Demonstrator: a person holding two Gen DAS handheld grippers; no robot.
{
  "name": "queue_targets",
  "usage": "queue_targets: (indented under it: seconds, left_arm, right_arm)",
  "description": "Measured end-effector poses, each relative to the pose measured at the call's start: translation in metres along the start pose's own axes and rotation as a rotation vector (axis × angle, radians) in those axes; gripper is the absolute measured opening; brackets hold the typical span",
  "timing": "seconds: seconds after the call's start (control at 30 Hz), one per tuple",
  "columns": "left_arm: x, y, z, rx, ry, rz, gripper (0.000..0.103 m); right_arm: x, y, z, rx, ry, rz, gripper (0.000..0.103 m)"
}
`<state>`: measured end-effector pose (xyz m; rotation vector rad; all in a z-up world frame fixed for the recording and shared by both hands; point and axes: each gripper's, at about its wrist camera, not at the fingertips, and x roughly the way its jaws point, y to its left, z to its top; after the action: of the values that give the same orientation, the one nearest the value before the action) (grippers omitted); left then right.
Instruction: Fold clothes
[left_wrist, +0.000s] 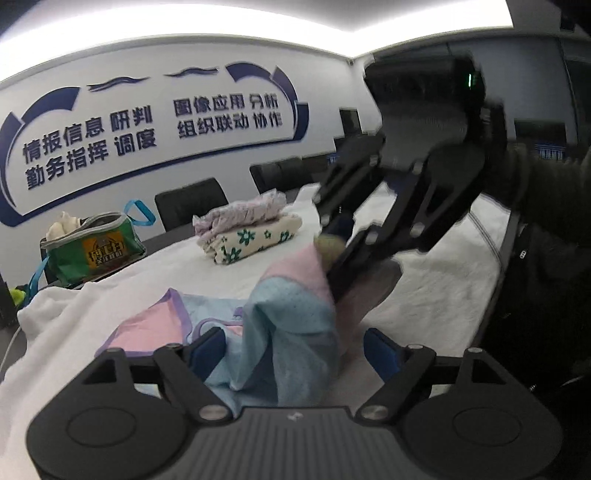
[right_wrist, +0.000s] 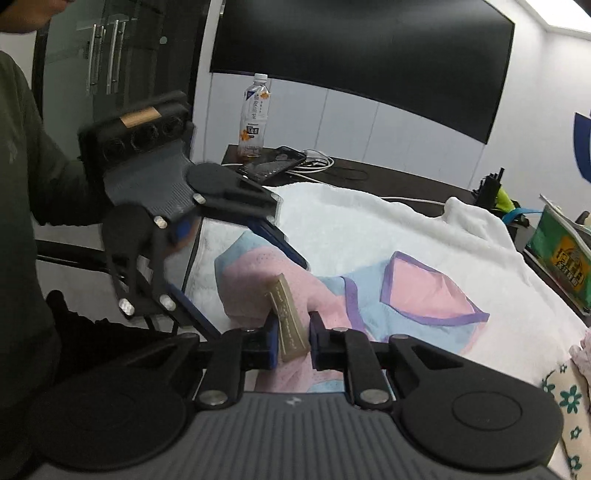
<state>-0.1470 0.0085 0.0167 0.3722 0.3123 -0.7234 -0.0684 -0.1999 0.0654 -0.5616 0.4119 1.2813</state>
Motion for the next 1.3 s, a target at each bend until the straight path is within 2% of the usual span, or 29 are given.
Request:
queue_targets:
  seconds: [0.07,0.1,0.13,0.17,0.2,0.27,0.3,0.33,0.4,0.5,0.57,0.63,0.73,0.8,0.87,0.93,1.0,1.07,1.1,1.13,1.2,1.23,1.3]
  left_arm:
    - [0.01,0.004,0.001,0.009,0.021,-0.004,0.073]
    - [0.015,0.007,0.002,-0.002,0.033,-0.02,0.056]
    - [0.019,0.012,0.003,-0.035,0.05,-0.054,0.029]
    - [0.022,0.017,0.003,-0.075,0.069,-0.094,0.016]
    - [0.024,0.023,0.002,-0.114,0.082,-0.116,0.012]
    - [0.028,0.033,-0.001,-0.183,0.094,-0.138,0.012]
    - [0.027,0.037,-0.002,-0.207,0.093,-0.145,0.011]
    - [0.027,0.043,-0.004,-0.244,0.092,-0.158,0.011]
    - [0.027,0.054,-0.005,-0.32,0.093,-0.185,0.011]
    - [0.028,0.069,-0.006,-0.419,0.092,-0.219,0.011]
    - [0.027,0.073,-0.005,-0.448,0.09,-0.219,0.011]
    - [0.023,0.069,-0.003,-0.453,0.092,-0.232,0.01]
    - [0.01,0.06,-0.003,-0.447,0.102,-0.294,0.009]
    - [0.0,0.052,-0.007,-0.455,0.094,-0.336,0.009]
    - [-0.01,0.046,-0.014,-0.508,0.091,-0.417,0.009]
    - [-0.013,0.05,-0.02,-0.581,0.076,-0.436,0.01]
    - [-0.015,0.056,-0.026,-0.657,0.058,-0.442,0.014]
    - [-0.012,0.065,-0.031,-0.724,0.06,-0.393,0.016]
    - [-0.009,0.07,-0.034,-0.765,0.064,-0.355,0.021]
    - [-0.006,0.074,-0.037,-0.811,0.07,-0.315,0.028]
    - [-0.001,0.081,-0.041,-0.883,0.073,-0.246,0.03]
    - [0.001,0.082,-0.042,-0.901,0.065,-0.224,0.032]
    - [0.003,0.084,-0.042,-0.932,0.06,-0.201,0.036]
  right_arm:
    - [0.001,-0.003,0.003,-0.013,0.012,0.015,0.014]
    - [0.002,-0.003,0.004,-0.019,0.017,0.028,0.014]
    - [0.002,-0.003,0.005,-0.021,0.017,0.035,0.014]
    - [0.002,-0.003,0.004,-0.018,0.022,0.032,0.015]
    - [0.001,-0.002,0.003,-0.015,0.027,0.028,0.016]
    - [-0.002,-0.006,-0.002,0.014,0.018,0.003,0.042]
    - [-0.008,-0.009,-0.007,0.044,0.0,-0.006,0.073]
    - [-0.014,-0.009,-0.013,0.059,-0.03,-0.007,0.086]
    - [-0.019,-0.009,-0.025,0.063,-0.088,0.021,0.086]
    - [-0.003,-0.003,-0.034,0.028,-0.078,-0.011,0.082]
    - [0.008,0.001,-0.037,-0.026,-0.064,-0.026,0.064]
    - [0.015,-0.003,-0.037,-0.027,-0.038,-0.004,0.008]
    - [0.009,-0.014,-0.035,0.066,-0.019,0.061,0.008]
    - [0.0,-0.007,-0.032,0.075,-0.008,0.126,0.007]
    - [-0.006,-0.001,-0.033,0.099,0.001,0.211,0.007]
    - [-0.011,-0.002,-0.035,0.153,-0.002,0.316,0.007]
    - [-0.012,-0.013,-0.036,0.234,-0.032,0.377,0.008]
    - [-0.006,-0.031,-0.039,0.326,-0.066,0.356,0.009]
    - [0.0,-0.043,-0.041,0.393,-0.07,0.326,0.01]
    - [0.005,-0.051,-0.043,0.442,-0.074,0.289,0.014]
    - [0.014,-0.063,-0.046,0.536,-0.07,0.201,0.019]
    - [0.019,-0.068,-0.047,0.582,-0.061,0.15,0.025]
    - [0.025,-0.067,-0.049,0.636,-0.035,0.093,0.029]
